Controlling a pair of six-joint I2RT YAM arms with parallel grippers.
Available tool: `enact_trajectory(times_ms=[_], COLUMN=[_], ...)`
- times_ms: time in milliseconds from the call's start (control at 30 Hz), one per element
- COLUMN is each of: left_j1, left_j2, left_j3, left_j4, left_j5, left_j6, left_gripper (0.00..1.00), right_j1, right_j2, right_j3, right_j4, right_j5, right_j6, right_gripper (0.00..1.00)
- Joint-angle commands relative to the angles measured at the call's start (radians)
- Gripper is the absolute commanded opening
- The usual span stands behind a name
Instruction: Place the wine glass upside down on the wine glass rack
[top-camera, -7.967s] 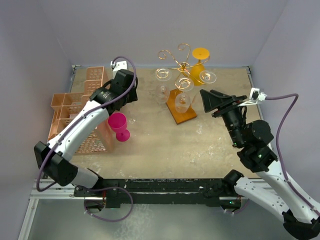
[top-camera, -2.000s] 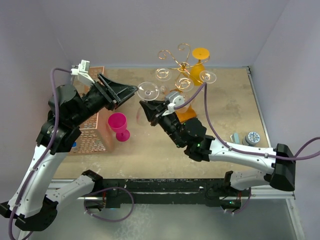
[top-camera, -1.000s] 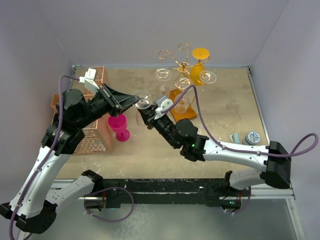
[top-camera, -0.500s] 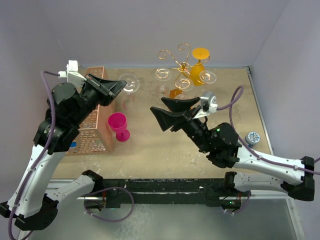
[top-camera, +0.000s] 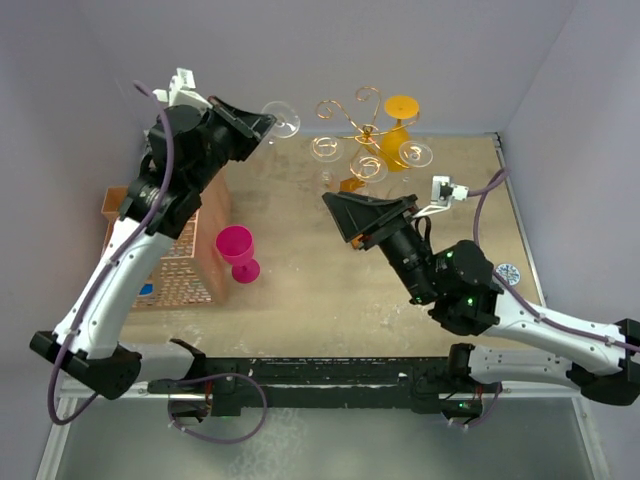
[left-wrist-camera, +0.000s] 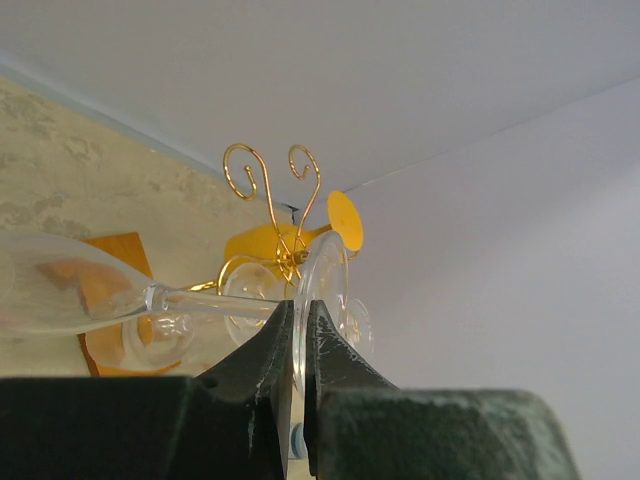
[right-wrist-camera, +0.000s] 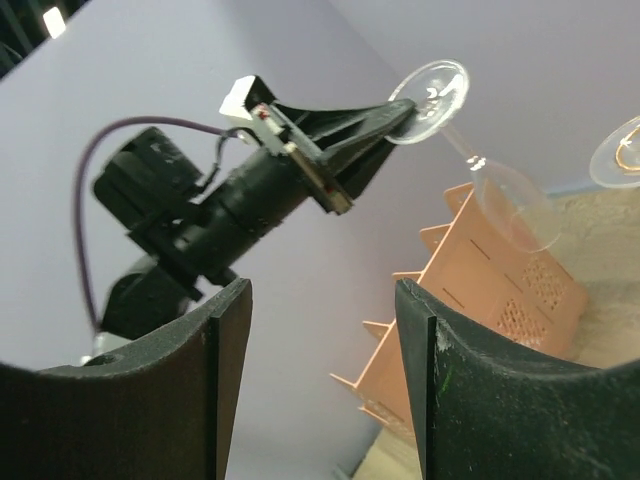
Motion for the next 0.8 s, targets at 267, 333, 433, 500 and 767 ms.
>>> enact_trajectory(times_ms=[267, 333, 433, 500, 767], left_j1=[0.005, 0.005, 0.005, 0.005, 0.005], left_j2=[0.202, 0.227, 0.273, 0.298, 0.386], left_j3=[0.101, 0.119, 0.144, 0.157, 0.195], left_j4=[0.228, 0.237, 0.254, 0.266, 0.326], left_j5=[0.148, 0.155, 0.178, 0.197, 0.275], left_j6=[0.002, 0.008, 0.005, -0.008, -0.061], left_gripper=[0.00, 0.00, 0.00, 0.00, 0.00], right_j1=[0.003, 0.003, 0.002, 0.002, 0.002], right_j2=[-0.123, -0.144, -0.187, -0.216, -0.257], right_j3=[-0.022, -0.044, -0.091, -0.129, -0.207], right_j4=[-0.192, -0.224, -0.216, -0.195, -0.143], right_j5=[0.244, 0.274, 0.292, 0.295, 0.305], right_j6=[0.101, 0.096, 0.075, 0.058, 0.016], right_gripper=[0.62, 0.62, 0.63, 0.63, 0.64])
